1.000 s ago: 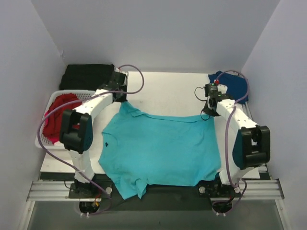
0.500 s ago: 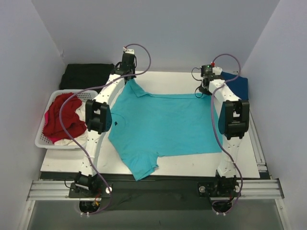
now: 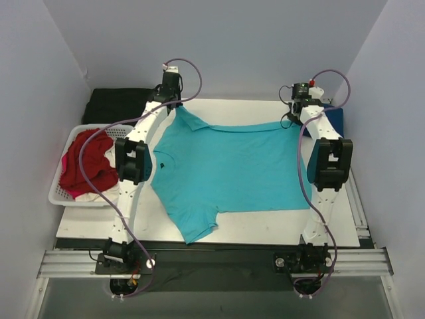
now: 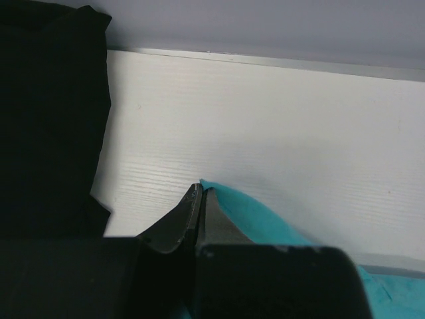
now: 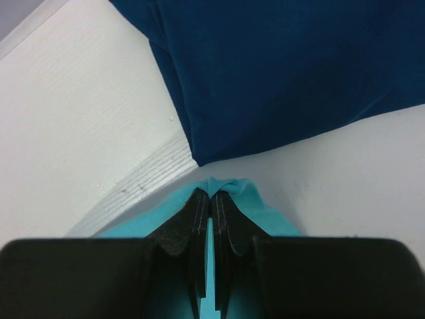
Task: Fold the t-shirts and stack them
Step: Flatten out the tshirt
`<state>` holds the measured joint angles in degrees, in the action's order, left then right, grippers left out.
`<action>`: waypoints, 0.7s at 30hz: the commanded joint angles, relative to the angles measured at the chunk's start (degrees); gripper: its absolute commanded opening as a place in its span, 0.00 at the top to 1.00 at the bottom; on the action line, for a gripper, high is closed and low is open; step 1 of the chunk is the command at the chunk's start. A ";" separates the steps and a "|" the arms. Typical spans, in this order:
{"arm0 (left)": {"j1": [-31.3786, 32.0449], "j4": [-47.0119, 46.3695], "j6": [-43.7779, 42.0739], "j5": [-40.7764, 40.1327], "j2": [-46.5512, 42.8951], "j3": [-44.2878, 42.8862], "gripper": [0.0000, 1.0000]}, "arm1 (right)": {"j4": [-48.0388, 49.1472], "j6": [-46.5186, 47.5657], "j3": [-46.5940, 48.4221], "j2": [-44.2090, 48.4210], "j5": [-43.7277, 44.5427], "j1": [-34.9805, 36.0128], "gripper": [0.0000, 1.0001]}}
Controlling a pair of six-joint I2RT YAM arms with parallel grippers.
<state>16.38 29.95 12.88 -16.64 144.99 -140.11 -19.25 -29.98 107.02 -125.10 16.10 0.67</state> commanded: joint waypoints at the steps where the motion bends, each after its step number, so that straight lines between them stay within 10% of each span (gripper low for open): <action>1: -0.82 -1.39 0.91 1.17 -3.13 -0.16 1.00 | -1.67 -2.10 2.49 -0.23 1.13 -0.49 1.00; 21: -1.00 0.01 3.72 9.25 -20.18 14.69 1.00 | -0.97 -2.98 2.76 0.47 -7.48 -4.62 1.00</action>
<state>15.55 31.11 15.18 -9.19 131.72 -126.67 -20.23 -32.99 110.34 -126.67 8.95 -3.99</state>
